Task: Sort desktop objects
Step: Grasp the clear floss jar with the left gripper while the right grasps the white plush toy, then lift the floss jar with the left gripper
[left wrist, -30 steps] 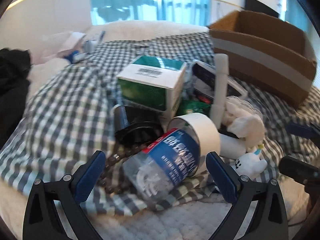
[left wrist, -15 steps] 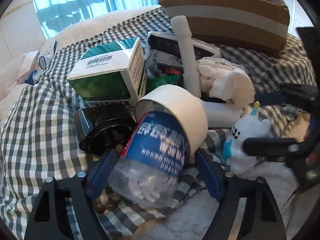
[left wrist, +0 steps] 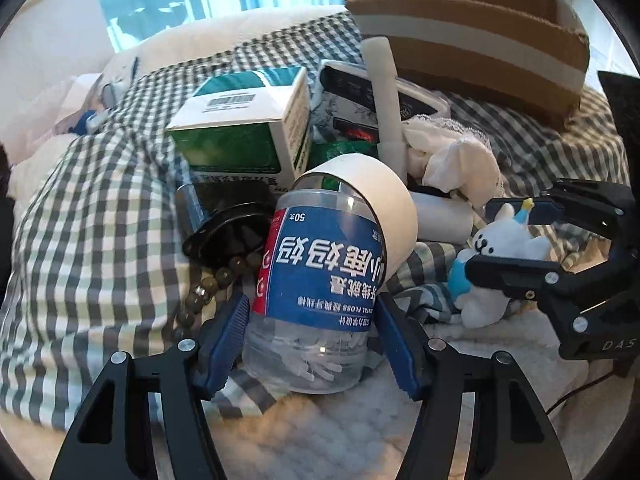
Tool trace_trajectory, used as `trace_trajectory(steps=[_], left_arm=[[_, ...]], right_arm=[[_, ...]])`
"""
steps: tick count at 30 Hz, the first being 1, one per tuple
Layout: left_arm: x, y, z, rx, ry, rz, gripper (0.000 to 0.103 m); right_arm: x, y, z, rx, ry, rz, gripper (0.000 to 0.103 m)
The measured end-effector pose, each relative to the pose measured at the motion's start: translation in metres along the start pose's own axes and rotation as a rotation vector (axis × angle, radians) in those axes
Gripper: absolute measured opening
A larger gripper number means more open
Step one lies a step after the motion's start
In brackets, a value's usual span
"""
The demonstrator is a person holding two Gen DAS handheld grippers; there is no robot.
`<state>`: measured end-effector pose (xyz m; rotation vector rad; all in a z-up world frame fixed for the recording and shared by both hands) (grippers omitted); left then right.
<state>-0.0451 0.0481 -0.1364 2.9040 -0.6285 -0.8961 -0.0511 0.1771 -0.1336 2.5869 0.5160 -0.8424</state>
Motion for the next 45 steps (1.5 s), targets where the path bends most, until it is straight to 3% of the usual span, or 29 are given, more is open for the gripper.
trace_trajectory(steps=[4, 10, 20, 28, 29, 30, 31, 34, 37, 38, 39, 41, 45], left_arm=[[0.002, 0.007, -0.006, -0.007, 0.038, -0.082, 0.064], [0.008, 0.013, -0.028, -0.039, 0.020, -0.181, 0.064], [0.008, 0.025, -0.082, -0.076, -0.145, -0.337, 0.062], [0.003, 0.008, -0.096, -0.054, -0.191, -0.368, 0.058], [0.003, 0.004, -0.094, -0.044, -0.185, -0.369, 0.055], [0.004, 0.001, -0.093, -0.046, -0.185, -0.373, 0.019], [0.003, -0.002, -0.089, -0.049, -0.175, -0.372, 0.001], [0.004, -0.009, -0.072, -0.037, -0.092, -0.358, 0.002], [0.010, -0.019, -0.062, -0.053, -0.040, -0.319, 0.010], [0.011, -0.023, -0.061, -0.050, -0.036, -0.303, 0.023], [0.013, -0.027, -0.061, -0.054, -0.030, -0.294, 0.054], [0.018, -0.031, -0.065, -0.094, -0.015, -0.299, 0.091], [0.029, -0.039, -0.078, -0.062, 0.016, -0.319, 0.091]], right_arm=[[-0.003, 0.003, -0.012, 0.027, -0.022, -0.013, 0.057], [-0.009, 0.004, -0.028, 0.036, -0.060, -0.015, 0.057], [-0.021, 0.013, -0.059, 0.044, -0.139, -0.051, 0.057], [-0.035, 0.017, -0.086, 0.027, -0.206, -0.076, 0.057], [-0.036, 0.015, -0.090, 0.025, -0.220, -0.069, 0.057], [-0.037, 0.013, -0.093, 0.022, -0.225, -0.062, 0.057], [-0.038, 0.011, -0.095, 0.018, -0.226, -0.056, 0.057], [-0.038, 0.005, -0.099, 0.013, -0.233, -0.036, 0.057], [-0.038, 0.000, -0.103, 0.010, -0.240, -0.020, 0.057], [-0.038, -0.001, -0.104, 0.008, -0.242, -0.016, 0.057], [-0.039, -0.001, -0.105, 0.007, -0.246, -0.014, 0.057], [-0.039, 0.000, -0.107, 0.009, -0.252, -0.018, 0.057], [-0.040, 0.002, -0.109, 0.015, -0.255, -0.028, 0.057]])
Point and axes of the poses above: each gripper's, at about its wrist camera, not at the fingertips, and z roughly the way its jaws point, y to its left, x to its underside, the point moved 3 cm from there along z, roughly the way its jaws point, and after that the axes turned 6 degrees about -x, right-handed, at the moved point
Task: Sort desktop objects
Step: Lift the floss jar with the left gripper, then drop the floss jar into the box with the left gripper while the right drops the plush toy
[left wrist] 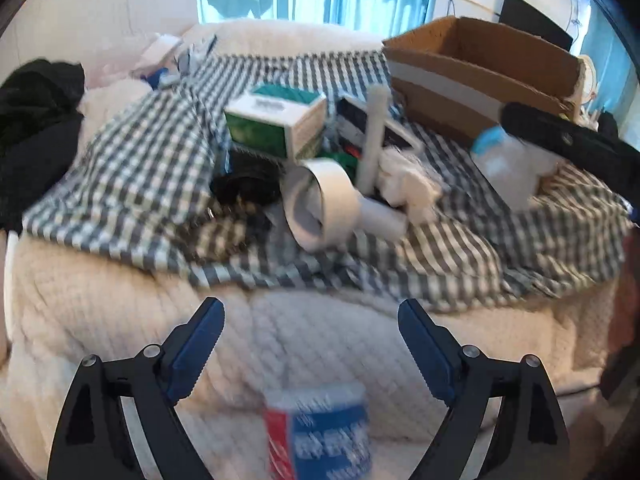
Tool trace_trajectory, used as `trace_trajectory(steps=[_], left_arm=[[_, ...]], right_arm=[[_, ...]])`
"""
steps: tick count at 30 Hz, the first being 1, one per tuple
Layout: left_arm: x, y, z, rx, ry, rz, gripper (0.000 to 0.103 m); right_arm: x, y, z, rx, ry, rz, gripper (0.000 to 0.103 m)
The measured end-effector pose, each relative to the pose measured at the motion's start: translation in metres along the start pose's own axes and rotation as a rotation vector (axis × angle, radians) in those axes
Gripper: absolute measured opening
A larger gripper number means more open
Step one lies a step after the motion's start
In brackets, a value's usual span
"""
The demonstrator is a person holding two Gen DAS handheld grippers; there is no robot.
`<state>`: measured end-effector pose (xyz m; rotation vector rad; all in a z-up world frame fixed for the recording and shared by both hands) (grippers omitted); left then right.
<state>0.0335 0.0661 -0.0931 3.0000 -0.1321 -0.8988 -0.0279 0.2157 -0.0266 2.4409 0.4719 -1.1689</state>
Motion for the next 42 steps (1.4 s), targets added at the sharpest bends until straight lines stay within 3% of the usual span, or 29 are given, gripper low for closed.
trace_trajectory(steps=[5, 6, 7, 9, 17, 27, 35, 42], left_arm=[[0.038, -0.008, 0.009, -0.044, 0.124, 0.005, 0.089], [0.046, -0.008, 0.014, -0.050, 0.153, 0.007, 0.070], [0.052, -0.009, 0.020, -0.052, 0.185, 0.010, 0.062], [0.057, -0.010, 0.026, -0.055, 0.213, 0.016, 0.062], [0.044, -0.003, 0.003, -0.034, 0.094, -0.064, 0.062], [-0.006, -0.001, -0.026, -0.073, -0.104, -0.168, 0.062], [-0.049, -0.012, -0.034, -0.095, -0.188, -0.227, 0.062], [-0.089, -0.040, -0.037, -0.073, -0.247, -0.216, 0.062]], right_arm=[[0.002, 0.002, -0.002, 0.001, 0.004, -0.008, 0.057], [0.003, 0.003, -0.003, 0.001, 0.004, -0.011, 0.057], [0.003, 0.003, -0.003, 0.003, 0.003, -0.014, 0.057], [0.004, 0.005, -0.005, 0.005, 0.002, -0.021, 0.057], [0.001, 0.008, -0.013, 0.008, -0.018, -0.037, 0.057], [-0.020, 0.009, -0.022, 0.016, -0.053, -0.077, 0.057], [-0.055, -0.010, -0.043, 0.037, -0.118, -0.099, 0.057], [-0.079, -0.044, -0.058, 0.072, -0.154, -0.082, 0.057]])
Point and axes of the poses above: each gripper's, at about its wrist camera, not at the fingertips, and z roughly the way its jaws point, y to its left, x to its underside, the point moved 3 cm from there along z, roughly the way its jaws point, and after that the axes turned 6 degrees about -x, right-handed, at the moved point
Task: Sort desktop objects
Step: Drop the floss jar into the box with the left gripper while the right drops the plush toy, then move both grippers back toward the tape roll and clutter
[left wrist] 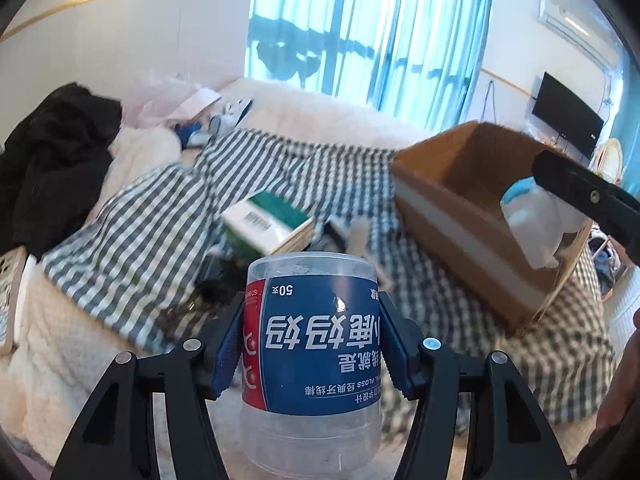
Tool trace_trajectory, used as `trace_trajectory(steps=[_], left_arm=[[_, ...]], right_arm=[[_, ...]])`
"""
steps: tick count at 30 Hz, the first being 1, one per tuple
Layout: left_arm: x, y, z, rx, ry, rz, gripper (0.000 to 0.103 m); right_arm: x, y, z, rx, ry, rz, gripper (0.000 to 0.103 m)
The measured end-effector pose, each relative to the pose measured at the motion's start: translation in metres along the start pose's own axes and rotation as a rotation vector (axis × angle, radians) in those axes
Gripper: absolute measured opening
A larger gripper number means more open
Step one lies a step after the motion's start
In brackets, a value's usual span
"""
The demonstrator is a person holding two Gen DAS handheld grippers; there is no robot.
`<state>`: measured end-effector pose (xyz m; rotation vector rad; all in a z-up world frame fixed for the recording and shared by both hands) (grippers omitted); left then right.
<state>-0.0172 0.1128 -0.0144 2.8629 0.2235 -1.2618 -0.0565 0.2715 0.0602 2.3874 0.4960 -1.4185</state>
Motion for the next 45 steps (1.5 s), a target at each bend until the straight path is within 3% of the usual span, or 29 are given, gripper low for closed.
trace_trajectory(steps=[12, 22, 23, 24, 25, 26, 27, 29, 33, 37, 45], left_arm=[[-0.059, -0.097, 0.010, 0.157, -0.085, 0.058, 0.062], [-0.093, -0.177, 0.034, 0.288, -0.125, 0.116, 0.062], [-0.095, -0.184, 0.040, 0.312, -0.114, 0.116, 0.062], [-0.095, -0.187, 0.043, 0.319, -0.105, 0.113, 0.065], [-0.096, -0.191, 0.046, 0.323, -0.098, 0.112, 0.067], [-0.097, -0.194, 0.049, 0.308, -0.093, 0.120, 0.080], [-0.098, -0.195, 0.049, 0.296, -0.097, 0.124, 0.095], [-0.100, -0.193, 0.045, 0.276, -0.123, 0.125, 0.101], [-0.104, -0.176, 0.032, 0.257, -0.144, 0.143, 0.102], [-0.109, -0.140, 0.015, 0.205, -0.142, 0.157, 0.103], [-0.107, -0.034, -0.035, 0.021, -0.198, 0.211, 0.103]], right_arm=[[-0.033, -0.100, -0.008, 0.112, -0.006, 0.080, 0.057], [-0.049, -0.147, 0.007, 0.208, 0.008, 0.110, 0.057], [-0.049, -0.149, 0.007, 0.218, -0.001, 0.118, 0.059], [-0.048, -0.153, 0.005, 0.232, -0.018, 0.129, 0.075], [-0.048, -0.155, 0.002, 0.245, -0.038, 0.141, 0.084], [-0.048, -0.158, -0.002, 0.254, -0.060, 0.153, 0.091], [-0.048, -0.159, -0.009, 0.260, -0.088, 0.168, 0.091], [-0.048, -0.160, -0.022, 0.267, -0.117, 0.189, 0.091], [-0.045, -0.152, -0.045, 0.263, -0.163, 0.223, 0.091], [-0.029, -0.132, -0.063, 0.203, -0.186, 0.286, 0.091], [0.003, -0.052, -0.051, 0.106, -0.127, 0.245, 0.091]])
Point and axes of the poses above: each gripper's, at about its wrist camera, not at the fingertips, and z roughly the way its jaws point, y to its left, x to its underside, the point moved 3 cm from there along z, roughly the way its jaws point, and after that the axes turned 6 degrees about -x, right-handed, at the moved point
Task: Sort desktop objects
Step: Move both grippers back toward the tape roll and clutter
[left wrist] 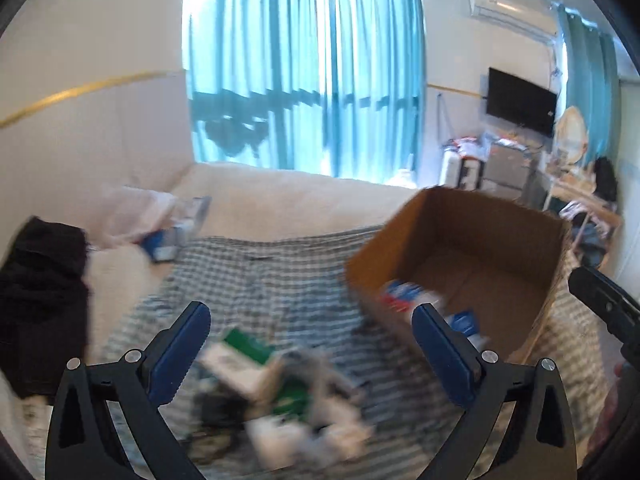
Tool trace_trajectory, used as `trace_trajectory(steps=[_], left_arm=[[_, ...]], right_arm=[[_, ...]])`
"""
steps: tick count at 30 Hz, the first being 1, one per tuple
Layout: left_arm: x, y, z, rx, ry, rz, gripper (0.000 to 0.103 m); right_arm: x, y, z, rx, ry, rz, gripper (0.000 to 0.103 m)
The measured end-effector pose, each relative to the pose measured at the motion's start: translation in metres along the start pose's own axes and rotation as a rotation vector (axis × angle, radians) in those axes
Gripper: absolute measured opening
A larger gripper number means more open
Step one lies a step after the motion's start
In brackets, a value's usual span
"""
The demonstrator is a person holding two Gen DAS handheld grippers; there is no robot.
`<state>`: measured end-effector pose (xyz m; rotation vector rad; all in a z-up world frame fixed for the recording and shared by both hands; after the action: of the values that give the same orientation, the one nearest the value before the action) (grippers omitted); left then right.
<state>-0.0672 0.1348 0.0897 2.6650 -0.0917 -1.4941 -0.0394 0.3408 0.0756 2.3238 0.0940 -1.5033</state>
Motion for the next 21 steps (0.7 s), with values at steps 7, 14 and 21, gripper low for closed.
trace_trajectory(steps=[7, 14, 21], left_arm=[[0.070, 0.074, 0.003, -0.143, 0.051, -0.021, 0.103], [0.164, 0.080, 0.051, -0.126, 0.182, -0.163, 0.103], [0.179, 0.051, 0.082, -0.061, 0.243, -0.164, 0.103]], right_arm=[[0.062, 0.056, 0.031, -0.026, 0.105, -0.101, 0.091], [0.111, 0.059, 0.073, -0.009, 0.226, -0.143, 0.091], [0.134, 0.050, 0.111, -0.009, 0.312, -0.148, 0.091]])
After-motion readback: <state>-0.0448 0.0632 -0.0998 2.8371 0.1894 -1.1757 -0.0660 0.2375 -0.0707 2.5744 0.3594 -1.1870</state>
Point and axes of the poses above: each gripper's, at about its wrist camera, not at the fingertips, and z roughly the way its jaws point, y to its left, x to its underside, the point moved 3 cm from there along z, roughly the way its jaws point, and after that the axes turned 6 degrees about -x, right-handed, at the moved point
